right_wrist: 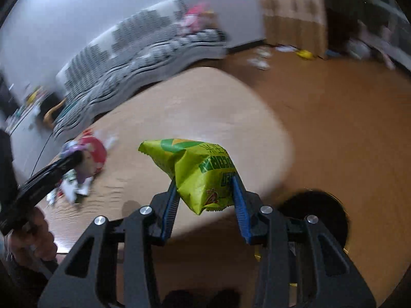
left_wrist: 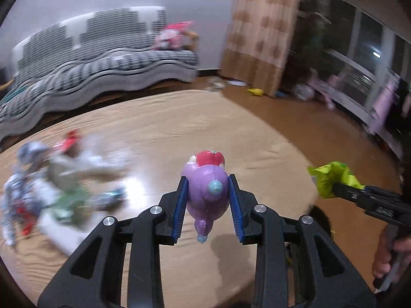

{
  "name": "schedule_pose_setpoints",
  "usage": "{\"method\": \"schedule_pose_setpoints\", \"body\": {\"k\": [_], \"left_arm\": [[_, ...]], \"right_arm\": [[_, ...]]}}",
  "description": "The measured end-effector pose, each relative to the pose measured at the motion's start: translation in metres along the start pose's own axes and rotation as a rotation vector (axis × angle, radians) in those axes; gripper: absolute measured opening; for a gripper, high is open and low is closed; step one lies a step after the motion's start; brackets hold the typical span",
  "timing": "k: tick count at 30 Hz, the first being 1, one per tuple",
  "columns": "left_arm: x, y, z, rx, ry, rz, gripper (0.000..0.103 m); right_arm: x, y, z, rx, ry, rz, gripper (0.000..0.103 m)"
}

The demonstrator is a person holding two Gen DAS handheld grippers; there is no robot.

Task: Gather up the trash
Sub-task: 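Carry both to the bin and open both tools to drop them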

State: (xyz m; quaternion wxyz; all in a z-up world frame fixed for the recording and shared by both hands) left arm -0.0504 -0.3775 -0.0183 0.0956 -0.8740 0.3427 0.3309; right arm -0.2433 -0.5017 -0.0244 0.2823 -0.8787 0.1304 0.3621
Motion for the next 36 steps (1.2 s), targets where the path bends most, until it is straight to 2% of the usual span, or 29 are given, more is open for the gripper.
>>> {"method": "schedule_pose_setpoints", "body": {"k": [6,9,14,18,26,28,30,36], "left_arm": [[0.038,0.126,0.016,0.120,-0.078,0.141,0.031],[0.056,0.179,0.031,0.166,-0.135,0.219,0.031],[0.078,0.231,0.053,0.246,-0.204,0.296,0.031],[0.093,0.244,0.057,0.260,-0.241,0.328,0.031],[0.110,0.251,0.055,0.284,-0.260,0.328,0.032],[0.108,0.252,0.058,0.288,-0.261,0.324,0.043],[0.105,0.252,0.056,0.285,-0.252,0.323,0.047],[0.103,0.245,0.053,0.272,-0.248,0.319,0.048]], "right_arm": [[-0.028,0.119,0.024,0.230,-0.042,0.093,0.041],[-0.038,0.156,0.037,0.300,-0.057,0.128,0.041],[-0.047,0.184,0.051,0.355,-0.064,0.122,0.041],[-0.050,0.188,0.056,0.360,-0.075,0.126,0.041],[-0.046,0.183,0.047,0.360,-0.074,0.122,0.041],[-0.046,0.184,0.047,0.361,-0.073,0.123,0.041],[-0.046,0.184,0.048,0.363,-0.076,0.125,0.041],[-0.043,0.178,0.045,0.359,-0.089,0.127,0.041]]}}
Point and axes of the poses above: each gripper's, at about its wrist camera, not at the fingertips, and x roughly the way its jaws point, y to its right, z to its underside, the point moved 7 cm from there along x, roughly the way its jaws point, and after that the axes turned 5 degrees about -z, right-handed, at the moved point
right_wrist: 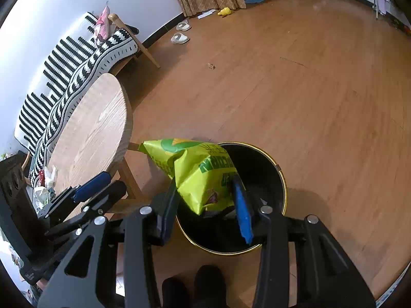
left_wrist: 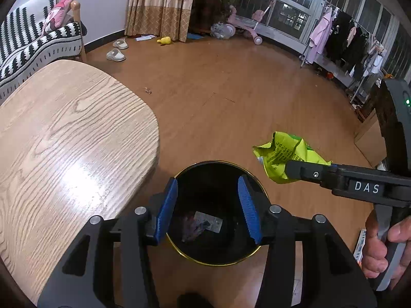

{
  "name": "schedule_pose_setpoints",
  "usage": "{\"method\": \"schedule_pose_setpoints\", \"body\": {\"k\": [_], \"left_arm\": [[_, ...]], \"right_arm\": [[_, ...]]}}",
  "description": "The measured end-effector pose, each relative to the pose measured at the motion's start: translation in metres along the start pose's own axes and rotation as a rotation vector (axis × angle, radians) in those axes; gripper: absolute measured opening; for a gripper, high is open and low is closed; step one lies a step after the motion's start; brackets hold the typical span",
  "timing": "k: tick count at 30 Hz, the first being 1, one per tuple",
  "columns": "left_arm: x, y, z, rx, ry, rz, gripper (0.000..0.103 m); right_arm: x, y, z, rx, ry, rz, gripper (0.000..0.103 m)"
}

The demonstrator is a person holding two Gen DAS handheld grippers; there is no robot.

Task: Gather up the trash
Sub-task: 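Carry both to the bin and open both tools to drop them, then grasp the foil blister pack with the left tool while the right tool grasps the white box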

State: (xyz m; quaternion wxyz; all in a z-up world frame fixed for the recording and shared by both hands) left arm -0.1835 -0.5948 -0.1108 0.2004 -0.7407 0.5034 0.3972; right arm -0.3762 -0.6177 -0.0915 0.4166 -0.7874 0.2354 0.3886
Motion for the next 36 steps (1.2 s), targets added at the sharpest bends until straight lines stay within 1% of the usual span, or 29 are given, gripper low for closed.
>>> {"method": "schedule_pose_setpoints", "body": {"k": [3,4,5,7,11,13,14,17,19,21,23,25,26,27,28,29,30,31,32,33,34,35,36], "left_arm": [[-0.003,-0.004,-0.001,-0.003,0.010,-0.010,0.050],[-0.005,-0.005,-0.001,-0.005,0.013,-0.012,0.052],[-0.006,-0.006,-0.001,-0.007,0.016,-0.014,0.053],[-0.009,-0.009,-0.001,-0.012,0.023,-0.021,0.058],[-0.015,-0.019,-0.002,-0.016,0.034,-0.036,0.061],[-0.020,-0.026,-0.003,-0.029,0.040,-0.046,0.067],[-0.024,-0.028,-0.003,-0.033,0.047,-0.049,0.068],[-0.041,-0.046,-0.005,-0.058,0.079,-0.078,0.079],[-0.053,-0.060,-0.003,-0.080,0.099,-0.102,0.086],[-0.069,-0.083,0.001,-0.110,0.118,-0.145,0.090],[-0.086,-0.107,0.006,-0.135,0.133,-0.186,0.092],[-0.110,-0.144,0.017,-0.177,0.151,-0.253,0.092],[-0.119,-0.157,0.022,-0.193,0.154,-0.272,0.092],[-0.136,-0.184,0.032,-0.231,0.160,-0.311,0.092],[-0.145,-0.200,0.040,-0.254,0.163,-0.332,0.092],[-0.157,-0.221,0.047,-0.285,0.165,-0.360,0.092],[-0.175,-0.250,0.061,-0.330,0.170,-0.404,0.092],[-0.186,-0.269,0.072,-0.361,0.172,-0.438,0.092],[-0.200,-0.291,0.085,-0.396,0.172,-0.480,0.092],[-0.218,-0.320,0.104,-0.443,0.172,-0.531,0.093],[-0.231,-0.341,0.120,-0.479,0.170,-0.570,0.092],[-0.244,-0.362,0.136,-0.518,0.165,-0.615,0.092],[-0.261,-0.389,0.160,-0.572,0.160,-0.679,0.092]], "right_arm": [[0.002,-0.002,0.001,-0.007,-0.004,0.013,0.043],[0.002,-0.002,0.001,-0.009,-0.001,0.023,0.050],[0.001,-0.003,0.000,-0.011,0.005,0.027,0.061],[-0.002,-0.006,-0.001,-0.013,0.022,0.027,0.066],[-0.002,-0.012,-0.001,-0.022,0.031,0.029,0.068],[0.000,-0.016,0.001,-0.029,0.029,0.035,0.070],[0.002,-0.019,0.002,-0.032,0.029,0.039,0.071],[0.006,-0.032,0.005,-0.045,0.027,0.037,0.071],[0.010,-0.048,0.005,-0.065,0.026,0.026,0.072],[0.015,-0.070,0.005,-0.094,0.024,0.011,0.074],[0.023,-0.102,0.007,-0.143,0.017,-0.007,0.074],[0.034,-0.144,0.014,-0.206,0.002,-0.038,0.074],[0.038,-0.161,0.018,-0.232,-0.005,-0.051,0.074],[0.044,-0.189,0.024,-0.276,-0.015,-0.071,0.074],[0.048,-0.205,0.028,-0.300,-0.022,-0.083,0.074],[0.056,-0.234,0.036,-0.347,-0.038,-0.105,0.074],[0.062,-0.257,0.044,-0.383,-0.050,-0.121,0.074],[0.070,-0.289,0.056,-0.435,-0.069,-0.141,0.074],[0.075,-0.308,0.063,-0.465,-0.082,-0.155,0.074],[0.081,-0.332,0.074,-0.504,-0.100,-0.175,0.074],[0.088,-0.363,0.090,-0.554,-0.121,-0.202,0.074],[0.093,-0.384,0.101,-0.591,-0.134,-0.218,0.074],[0.098,-0.408,0.115,-0.635,-0.151,-0.236,0.074]]}}
Point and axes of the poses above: each gripper's, at about its wrist camera, not at the fingertips, and x roughly the way its jaws point, y to its right, z to its underside, the point moved 7 cm from there along x, roughly the way its jaws point, and after that the axes turned 5 degrees about -z, right-handed, at the moved point
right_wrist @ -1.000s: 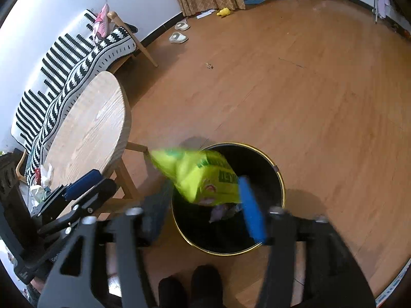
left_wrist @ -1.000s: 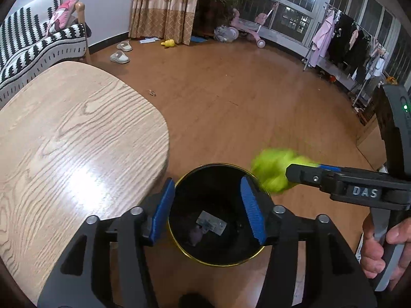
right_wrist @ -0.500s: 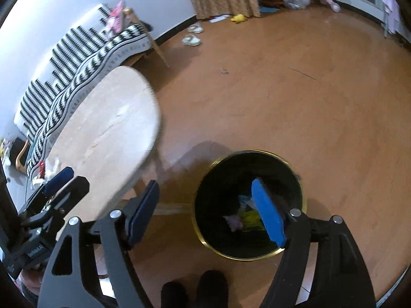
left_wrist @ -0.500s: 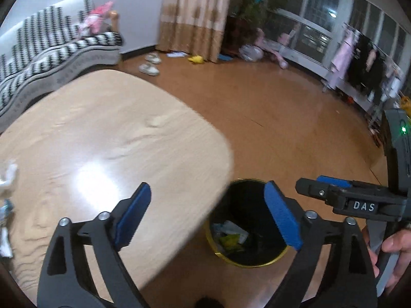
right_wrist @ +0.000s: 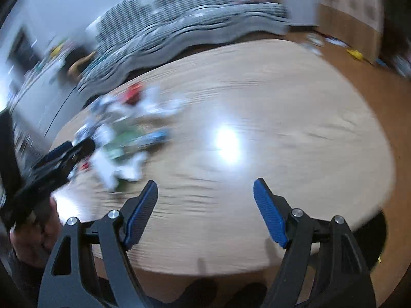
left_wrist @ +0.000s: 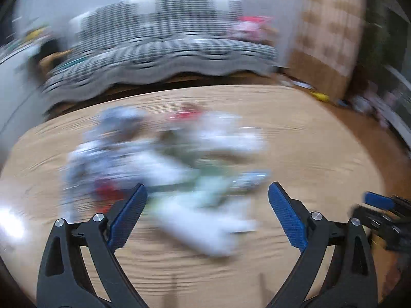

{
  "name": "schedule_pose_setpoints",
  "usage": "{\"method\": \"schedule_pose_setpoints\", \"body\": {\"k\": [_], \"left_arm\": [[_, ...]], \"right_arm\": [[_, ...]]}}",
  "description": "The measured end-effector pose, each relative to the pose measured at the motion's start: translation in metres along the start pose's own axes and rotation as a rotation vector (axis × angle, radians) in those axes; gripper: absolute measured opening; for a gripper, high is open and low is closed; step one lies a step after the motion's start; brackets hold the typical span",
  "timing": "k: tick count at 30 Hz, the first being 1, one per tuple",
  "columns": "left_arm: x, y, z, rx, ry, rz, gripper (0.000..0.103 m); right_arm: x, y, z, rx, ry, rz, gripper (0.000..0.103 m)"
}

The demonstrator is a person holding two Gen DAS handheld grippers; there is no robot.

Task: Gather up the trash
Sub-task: 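Grasp the foil blister pack with the left tool while the right tool grasps the white box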

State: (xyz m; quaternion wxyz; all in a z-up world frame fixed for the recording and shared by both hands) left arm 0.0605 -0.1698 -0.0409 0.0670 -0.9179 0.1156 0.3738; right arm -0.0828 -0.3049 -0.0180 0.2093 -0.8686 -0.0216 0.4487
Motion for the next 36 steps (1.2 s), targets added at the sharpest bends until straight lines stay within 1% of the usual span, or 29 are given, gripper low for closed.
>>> {"method": "schedule_pose_setpoints", "body": {"k": [1,2,4,6,7,10,13,15,16,18,20,22,23,24,25,26,28,29,31,33,34,36], "left_arm": [[0.004,-0.034,0.002,-0.040,-0.007,-0.058,0.092],[0.008,-0.060,0.005,-0.070,-0.017,-0.095,0.092],[0.015,-0.101,0.007,-0.121,-0.038,-0.139,0.092],[0.024,-0.133,0.014,-0.160,-0.066,-0.155,0.092],[0.028,-0.143,0.020,-0.174,-0.085,-0.156,0.092],[0.045,-0.172,0.034,-0.200,-0.141,-0.163,0.092],[0.062,-0.181,0.041,-0.196,-0.183,-0.160,0.092],[0.068,-0.183,0.044,-0.194,-0.198,-0.150,0.092],[0.069,-0.182,0.044,-0.192,-0.201,-0.142,0.092],[0.075,-0.179,0.042,-0.181,-0.210,-0.135,0.091],[0.078,-0.176,0.042,-0.166,-0.219,-0.129,0.077],[0.080,-0.172,0.045,-0.169,-0.233,-0.113,0.054],[0.080,-0.171,0.046,-0.165,-0.231,-0.122,0.049],[0.079,-0.168,0.045,-0.156,-0.228,-0.128,0.037],[0.078,-0.166,0.045,-0.160,-0.231,-0.116,0.037],[0.077,-0.166,0.046,-0.169,-0.230,-0.112,0.037],[0.070,-0.166,0.042,-0.180,-0.205,-0.127,0.036],[0.064,-0.165,0.039,-0.176,-0.184,-0.137,0.036],[0.057,-0.163,0.034,-0.177,-0.159,-0.144,0.035],[0.048,-0.159,0.030,-0.187,-0.139,-0.136,0.033],[0.045,-0.157,0.028,-0.187,-0.130,-0.134,0.030],[0.037,-0.148,0.021,-0.182,-0.106,-0.128,0.030]], "right_arm": [[0.013,-0.026,-0.003,-0.047,-0.019,-0.020,0.074],[0.022,-0.045,-0.003,-0.079,-0.030,-0.031,0.074],[0.046,-0.089,-0.005,-0.160,-0.060,-0.050,0.074],[0.062,-0.113,-0.005,-0.213,-0.075,-0.051,0.074],[0.074,-0.128,-0.004,-0.249,-0.087,-0.049,0.074],[0.101,-0.148,-0.001,-0.316,-0.118,-0.018,0.074],[0.122,-0.153,0.001,-0.345,-0.147,0.014,0.073],[0.134,-0.153,0.002,-0.342,-0.160,0.025,0.063],[0.139,-0.154,0.001,-0.338,-0.165,0.033,0.055],[0.143,-0.153,0.000,-0.336,-0.170,0.023,0.052],[0.137,-0.155,-0.002,-0.336,-0.157,0.003,0.046],[0.124,-0.158,-0.009,-0.319,-0.122,-0.040,0.043],[0.121,-0.162,-0.013,-0.308,-0.109,-0.063,0.042],[0.113,-0.164,-0.018,-0.283,-0.092,-0.105,0.041],[0.108,-0.165,-0.021,-0.258,-0.084,-0.144,0.041],[0.098,-0.166,-0.024,-0.220,-0.078,-0.210,0.041],[0.086,-0.167,-0.029,-0.175,-0.062,-0.289,0.040],[0.080,-0.167,-0.031,-0.161,-0.052,-0.310,0.040],[0.071,-0.165,-0.036,-0.141,-0.025,-0.326,0.040],[0.062,-0.164,-0.039,-0.140,-0.001,-0.321,0.039],[0.057,-0.161,-0.040,-0.135,0.012,-0.319,0.039],[0.049,-0.156,-0.040,-0.122,0.024,-0.317,0.039]]}}
Point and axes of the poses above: each gripper's, at about its wrist camera, not at the fingertips, and x roughly the way its jaws point, y to its right, z to its underside, the point moved 7 cm from there along x, roughly the way its jaws point, and after that the axes turned 5 degrees about -z, right-handed, at the moved point
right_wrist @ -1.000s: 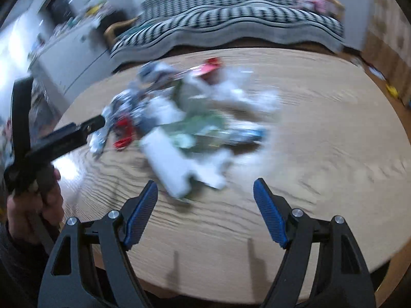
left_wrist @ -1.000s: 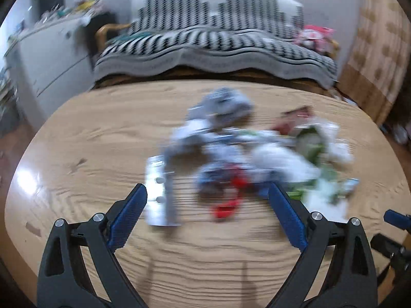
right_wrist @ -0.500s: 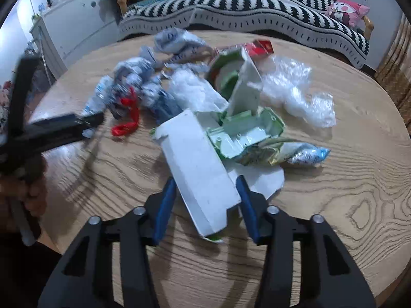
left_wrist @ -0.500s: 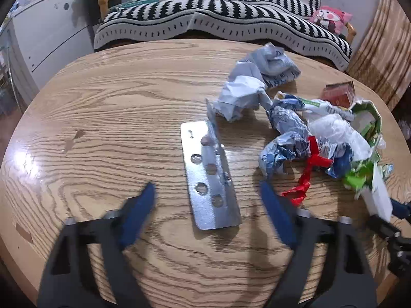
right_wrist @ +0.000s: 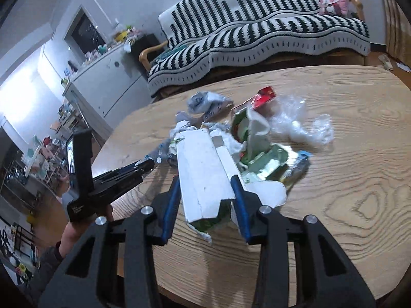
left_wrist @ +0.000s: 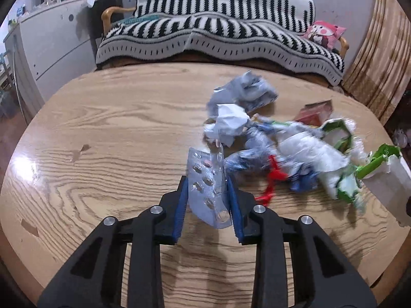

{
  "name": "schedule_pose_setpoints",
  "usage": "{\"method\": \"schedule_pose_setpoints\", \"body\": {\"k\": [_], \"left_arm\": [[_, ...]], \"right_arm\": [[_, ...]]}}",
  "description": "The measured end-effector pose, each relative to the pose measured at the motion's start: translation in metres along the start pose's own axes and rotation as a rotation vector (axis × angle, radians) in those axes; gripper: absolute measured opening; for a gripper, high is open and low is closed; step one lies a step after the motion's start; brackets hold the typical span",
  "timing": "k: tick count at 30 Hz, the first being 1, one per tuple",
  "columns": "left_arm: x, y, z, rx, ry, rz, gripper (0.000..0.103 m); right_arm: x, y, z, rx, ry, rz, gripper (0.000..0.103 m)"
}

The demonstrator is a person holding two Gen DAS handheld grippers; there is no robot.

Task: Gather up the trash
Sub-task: 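Grasp the foil blister pack with the left tool while the right tool grasps the white box, then carry both to the bin and open both tools to drop them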

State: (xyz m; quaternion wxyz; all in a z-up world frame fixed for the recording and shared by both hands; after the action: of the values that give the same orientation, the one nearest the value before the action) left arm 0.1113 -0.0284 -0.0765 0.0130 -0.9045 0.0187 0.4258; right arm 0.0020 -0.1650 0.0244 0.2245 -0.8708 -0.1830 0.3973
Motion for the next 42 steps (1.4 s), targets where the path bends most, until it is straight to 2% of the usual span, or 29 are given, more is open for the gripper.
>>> {"method": "schedule_pose_setpoints", "body": {"k": [5,9,14,17,21,23,25,31,36,42], "left_arm": [[-0.030,0.039,-0.012,0.030,0.054,0.058,0.029],[-0.057,0.065,-0.021,0.027,0.106,0.114,0.029],[-0.087,0.109,-0.024,0.053,0.155,0.192,0.029],[-0.103,0.157,-0.015,0.111,0.172,0.254,0.029],[-0.121,0.244,0.013,0.229,0.169,0.363,0.029],[-0.127,0.283,0.030,0.286,0.162,0.407,0.029],[-0.134,0.335,0.057,0.366,0.135,0.462,0.029],[-0.152,0.448,0.132,0.545,0.053,0.610,0.029],[-0.157,0.514,0.188,0.674,-0.017,0.689,0.029],[-0.149,0.558,0.223,0.782,-0.052,0.709,0.029]], "right_arm": [[-0.039,0.024,0.000,0.078,0.065,-0.021,0.039],[-0.072,0.046,0.002,0.118,0.116,0.009,0.039],[-0.116,0.083,0.014,0.161,0.167,0.077,0.039],[-0.145,0.106,0.025,0.186,0.198,0.133,0.039],[-0.191,0.144,0.045,0.219,0.241,0.236,0.039],[-0.218,0.169,0.060,0.230,0.256,0.326,0.039],[-0.242,0.190,0.074,0.240,0.272,0.387,0.039],[-0.309,0.263,0.127,0.362,0.307,0.541,0.039],[-0.357,0.323,0.181,0.500,0.317,0.634,0.039],[-0.377,0.360,0.215,0.588,0.309,0.643,0.039]]}}
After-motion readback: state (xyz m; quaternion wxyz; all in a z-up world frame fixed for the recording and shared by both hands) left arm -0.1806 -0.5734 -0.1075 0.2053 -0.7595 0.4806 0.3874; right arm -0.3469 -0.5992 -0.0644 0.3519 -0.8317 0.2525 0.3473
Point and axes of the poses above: each gripper's, at about its wrist camera, not at the fingertips, and x roughly the way its jaws point, y to its right, z to its underside, the point moved 7 cm from there along x, roughly the way its jaws point, and after that the axes turned 5 degrees about -z, right-handed, at the moved point
